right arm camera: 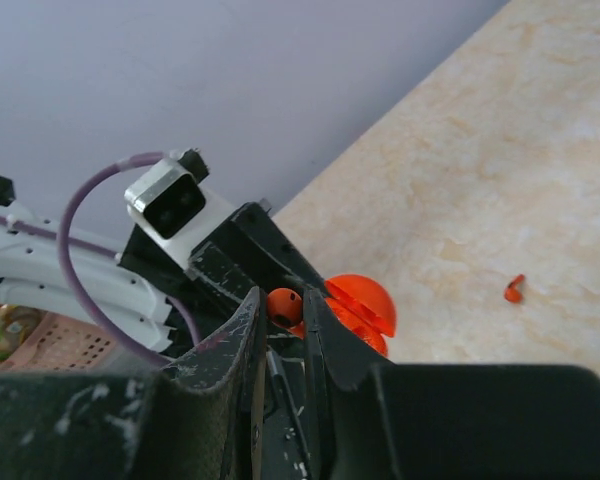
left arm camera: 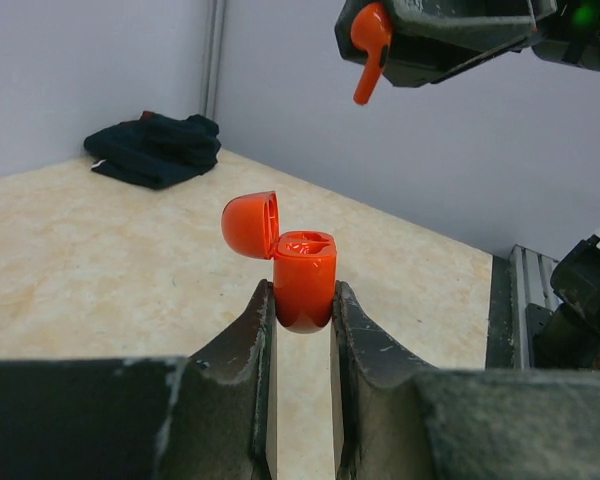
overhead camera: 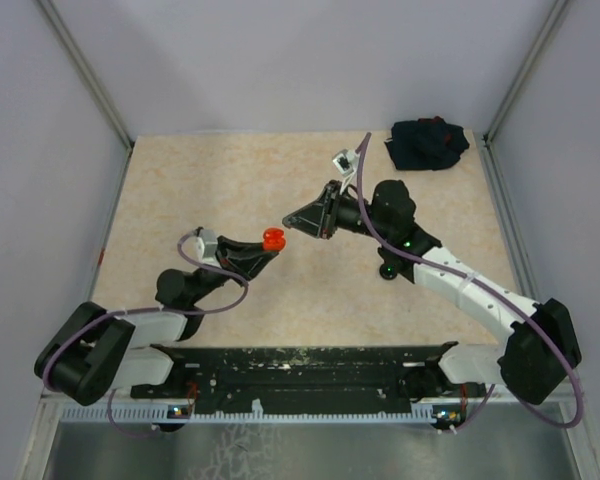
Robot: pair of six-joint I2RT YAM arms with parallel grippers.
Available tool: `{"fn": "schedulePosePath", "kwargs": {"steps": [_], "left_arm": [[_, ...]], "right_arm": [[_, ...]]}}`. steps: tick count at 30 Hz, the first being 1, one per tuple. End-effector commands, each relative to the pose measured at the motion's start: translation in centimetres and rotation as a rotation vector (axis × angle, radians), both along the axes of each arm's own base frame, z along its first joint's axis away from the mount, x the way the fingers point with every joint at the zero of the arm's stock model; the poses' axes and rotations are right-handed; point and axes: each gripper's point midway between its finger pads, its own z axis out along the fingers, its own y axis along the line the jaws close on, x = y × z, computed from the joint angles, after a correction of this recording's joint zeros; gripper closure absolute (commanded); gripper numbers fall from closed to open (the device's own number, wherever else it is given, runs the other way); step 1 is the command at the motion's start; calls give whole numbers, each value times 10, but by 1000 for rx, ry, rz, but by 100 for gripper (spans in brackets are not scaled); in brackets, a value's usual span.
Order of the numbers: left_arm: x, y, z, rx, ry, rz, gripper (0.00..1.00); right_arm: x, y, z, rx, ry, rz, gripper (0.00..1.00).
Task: Insert the wireless bluetooth earbuds into the charging case
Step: Place the earbud in the charging case.
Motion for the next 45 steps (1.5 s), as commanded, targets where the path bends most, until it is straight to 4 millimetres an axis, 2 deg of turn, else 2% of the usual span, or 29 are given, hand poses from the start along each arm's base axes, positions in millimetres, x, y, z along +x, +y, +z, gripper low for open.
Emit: {"fn": "schedulePosePath", "kwargs": {"steps": [1, 10, 16, 33, 45], "left_arm": [[-26, 2, 71, -102, -342, -53, 100], [-43, -2, 88, -86, -454, -123, 100], [-51, 2, 97, -94, -499, -120, 100], [-54, 8, 107, -131, -504, -98, 100], [-57, 9, 111, -142, -509, -99, 100]], "right_arm": [[-32, 5, 48, 159, -119, 102, 93], [-49, 13, 41, 226, -124, 138, 94], [-50, 9, 38, 236, -127, 113, 94], [-59, 16, 31, 281, -99, 137, 94], [-52, 19, 19, 281, -67, 114, 94]]}}
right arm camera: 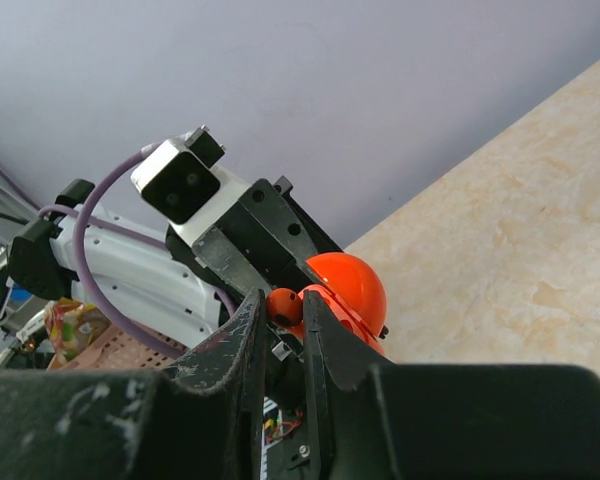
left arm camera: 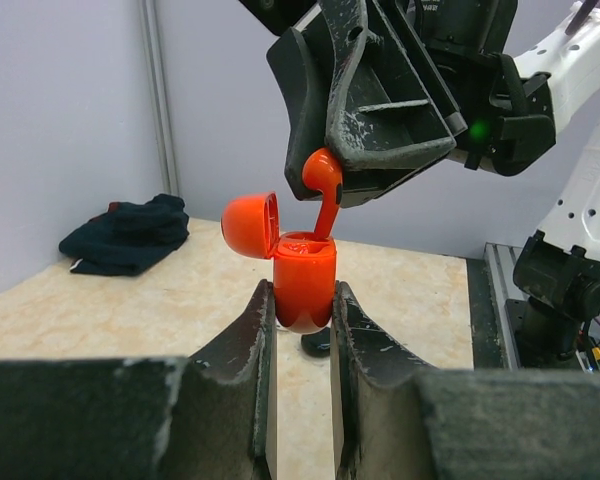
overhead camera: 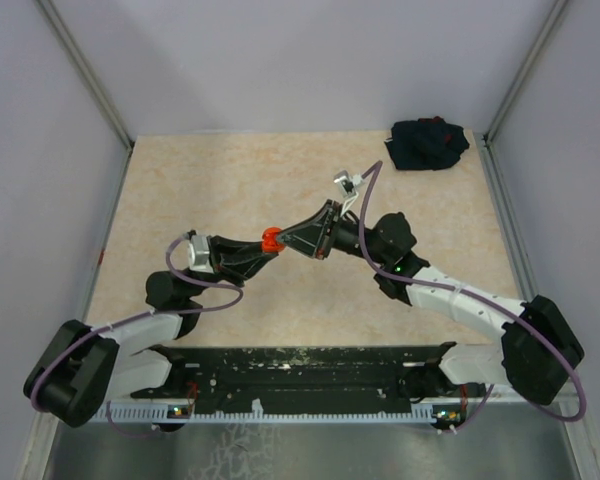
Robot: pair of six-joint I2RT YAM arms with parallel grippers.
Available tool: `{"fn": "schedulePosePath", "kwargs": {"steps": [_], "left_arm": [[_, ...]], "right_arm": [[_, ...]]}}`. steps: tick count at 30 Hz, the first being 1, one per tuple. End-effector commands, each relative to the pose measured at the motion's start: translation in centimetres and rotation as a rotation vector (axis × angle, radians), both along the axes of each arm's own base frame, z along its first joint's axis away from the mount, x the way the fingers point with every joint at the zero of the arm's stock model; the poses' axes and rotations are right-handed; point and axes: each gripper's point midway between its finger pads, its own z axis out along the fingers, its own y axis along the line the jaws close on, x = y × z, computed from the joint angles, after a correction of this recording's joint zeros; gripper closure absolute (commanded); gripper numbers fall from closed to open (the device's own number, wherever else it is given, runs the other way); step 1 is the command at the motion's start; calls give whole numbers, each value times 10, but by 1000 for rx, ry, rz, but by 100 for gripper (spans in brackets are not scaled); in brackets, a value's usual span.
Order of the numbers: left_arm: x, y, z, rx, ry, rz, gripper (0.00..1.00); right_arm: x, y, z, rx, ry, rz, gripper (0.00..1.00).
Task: Insert the wireless bluetooth earbuds into the charging case
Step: Place the earbud in the charging case.
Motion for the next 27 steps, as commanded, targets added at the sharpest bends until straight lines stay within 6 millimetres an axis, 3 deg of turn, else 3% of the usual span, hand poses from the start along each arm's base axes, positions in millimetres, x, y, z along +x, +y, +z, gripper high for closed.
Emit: {"fn": "schedulePosePath", "kwargs": {"steps": [1, 27], "left_arm": [[-27, 16, 57, -149, -253, 1, 100], [-25, 24, 63, -191, -245, 51, 100]], "right_arm": [[-4, 2, 13, 55, -31, 17, 94], [-2, 5, -7, 26, 70, 17, 88]]}}
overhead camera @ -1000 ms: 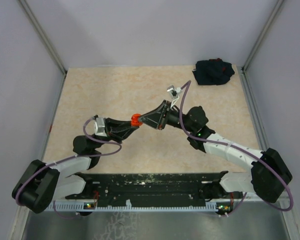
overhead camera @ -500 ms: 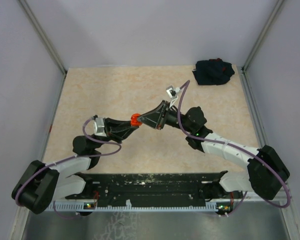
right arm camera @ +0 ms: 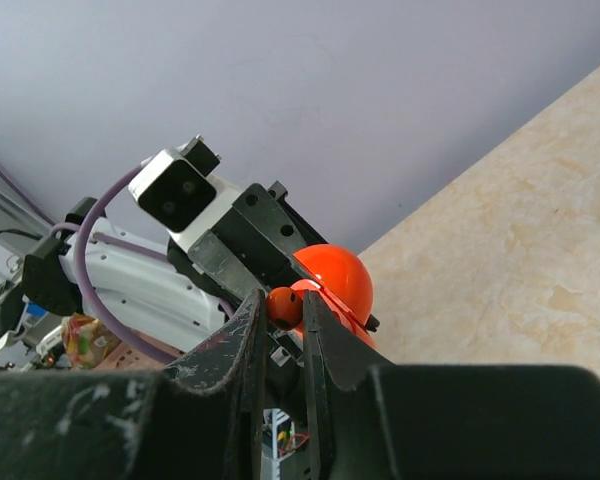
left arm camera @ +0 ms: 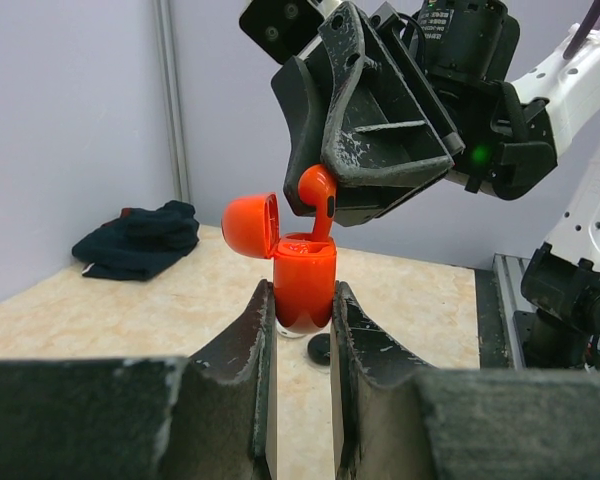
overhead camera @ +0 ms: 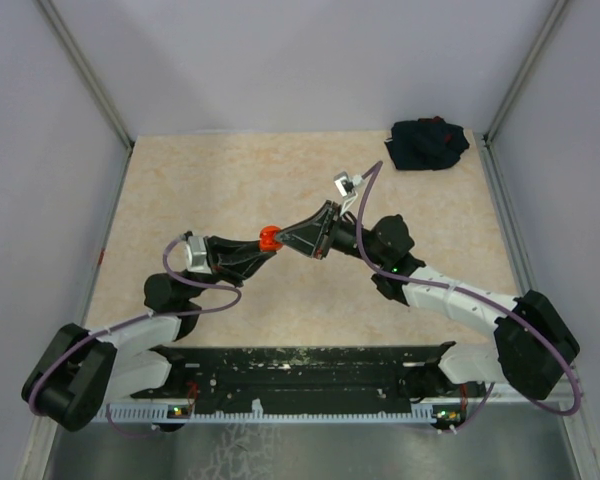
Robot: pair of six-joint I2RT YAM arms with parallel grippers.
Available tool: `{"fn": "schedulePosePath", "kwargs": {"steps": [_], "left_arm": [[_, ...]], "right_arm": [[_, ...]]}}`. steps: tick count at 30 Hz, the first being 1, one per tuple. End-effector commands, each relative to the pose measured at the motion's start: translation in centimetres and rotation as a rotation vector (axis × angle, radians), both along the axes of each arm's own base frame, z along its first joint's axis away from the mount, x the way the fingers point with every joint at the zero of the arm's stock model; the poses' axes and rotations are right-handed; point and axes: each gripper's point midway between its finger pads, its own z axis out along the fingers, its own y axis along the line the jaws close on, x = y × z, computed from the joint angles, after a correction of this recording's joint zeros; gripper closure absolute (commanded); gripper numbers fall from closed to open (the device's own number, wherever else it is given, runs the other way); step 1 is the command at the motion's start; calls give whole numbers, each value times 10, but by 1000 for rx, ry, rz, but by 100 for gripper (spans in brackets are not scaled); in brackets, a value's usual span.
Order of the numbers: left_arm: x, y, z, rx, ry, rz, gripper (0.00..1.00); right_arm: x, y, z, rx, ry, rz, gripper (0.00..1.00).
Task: Insert the wireless bluetooth earbuds into the charging case
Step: Place the earbud in the charging case.
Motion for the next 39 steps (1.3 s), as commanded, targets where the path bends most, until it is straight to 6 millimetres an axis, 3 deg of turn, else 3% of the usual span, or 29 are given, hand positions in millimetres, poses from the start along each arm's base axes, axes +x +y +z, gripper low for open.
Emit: {"fn": "schedulePosePath", "kwargs": {"steps": [1, 8, 20, 34, 39], "left_arm": [[-25, 20, 58, -165, -244, 27, 100], [-25, 22, 57, -171, -236, 37, 100], [-25, 20, 54, -163, -223, 26, 100], [-21, 22, 43, -159, -184, 44, 100], [-20, 20, 40, -155, -163, 30, 100]], "right_arm": [[-3, 1, -7, -15, 48, 5, 88], [0, 0, -18, -38, 83, -16, 87], [5, 0, -20, -62, 79, -38, 82], [11, -13, 4, -151, -85, -127, 48], [7, -29, 12, -192, -242, -108, 40]]}}
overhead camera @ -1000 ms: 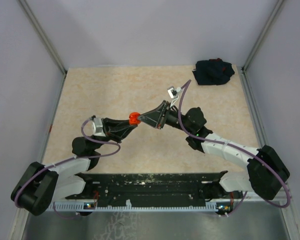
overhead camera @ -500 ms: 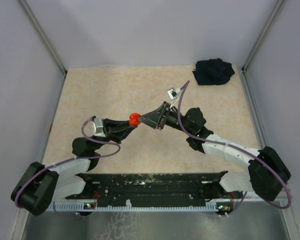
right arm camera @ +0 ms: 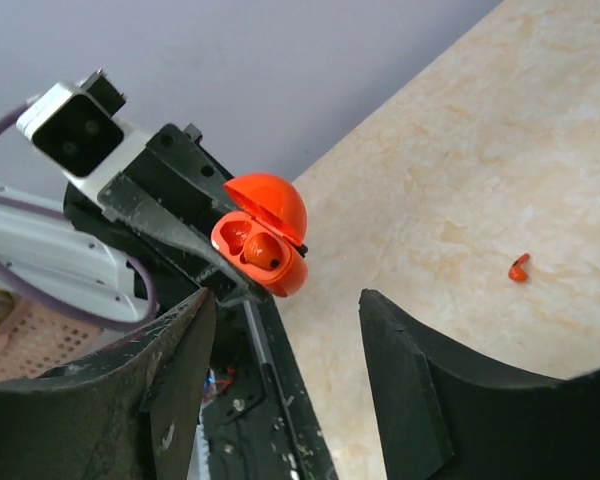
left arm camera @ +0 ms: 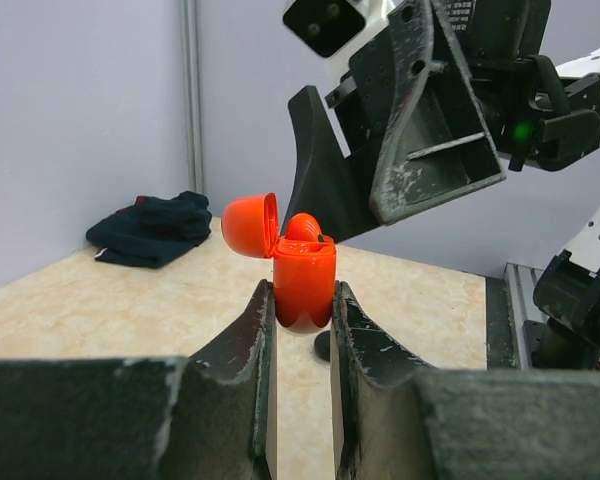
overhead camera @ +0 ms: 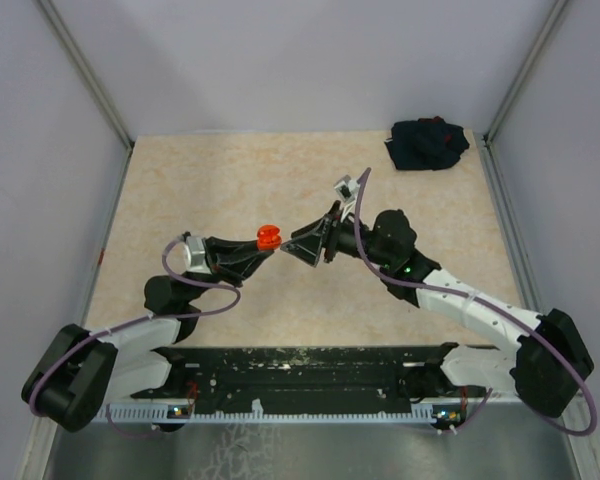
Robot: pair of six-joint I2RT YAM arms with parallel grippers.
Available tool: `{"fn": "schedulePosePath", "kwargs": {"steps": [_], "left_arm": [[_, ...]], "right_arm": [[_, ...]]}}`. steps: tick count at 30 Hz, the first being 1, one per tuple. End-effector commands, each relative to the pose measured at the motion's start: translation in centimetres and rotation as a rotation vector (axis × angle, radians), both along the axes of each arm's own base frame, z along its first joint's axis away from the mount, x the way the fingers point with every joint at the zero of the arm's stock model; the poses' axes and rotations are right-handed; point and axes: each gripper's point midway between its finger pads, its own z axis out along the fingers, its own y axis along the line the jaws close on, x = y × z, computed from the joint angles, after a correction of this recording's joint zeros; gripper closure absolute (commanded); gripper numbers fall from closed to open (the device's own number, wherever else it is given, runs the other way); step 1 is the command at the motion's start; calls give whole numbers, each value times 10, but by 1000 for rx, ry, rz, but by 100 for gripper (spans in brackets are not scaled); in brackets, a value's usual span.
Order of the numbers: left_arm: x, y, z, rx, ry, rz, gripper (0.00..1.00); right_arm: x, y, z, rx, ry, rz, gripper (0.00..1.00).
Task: Insert the wireless bluetooth earbuds into the charging case
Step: Place the earbud in the charging case, then adjust the charging case.
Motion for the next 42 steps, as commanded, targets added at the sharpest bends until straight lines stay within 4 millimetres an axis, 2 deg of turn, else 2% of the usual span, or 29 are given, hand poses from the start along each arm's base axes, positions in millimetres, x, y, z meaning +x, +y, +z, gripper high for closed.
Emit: {"fn": "schedulePosePath", "kwargs": {"steps": [1, 4, 7, 10, 12, 15, 18, 28, 42], "left_arm": [[-26, 14, 46, -134, -199, -15, 100], [-27, 12, 45, -132, -184, -34, 100], [-29, 9, 45, -130, -172, -61, 100], [-32, 6, 45, -124, -164, -94, 100], [-37, 3, 46, -109, -173, -130, 100], [-45, -3, 45, -80, -171, -200, 100], [-50, -8, 46, -60, -171, -255, 100], [-66, -11, 58, -30, -228, -334, 100], [-68, -12, 62, -36, -240, -345, 100]], "right_arm": [[-8, -18, 46, 3, -260, 37, 38], [-6, -26, 42, -66, -350, 26, 31], [-11, -30, 33, -144, -454, 61, 31], [-26, -33, 25, -126, -605, 113, 31], [-28, -39, 30, -98, -654, 73, 25], [-39, -39, 32, -87, -753, 124, 25], [-46, -34, 30, -81, -773, 192, 28], [-50, -20, 29, 26, -733, 263, 47], [-57, -8, 31, 93, -695, 314, 59]]}}
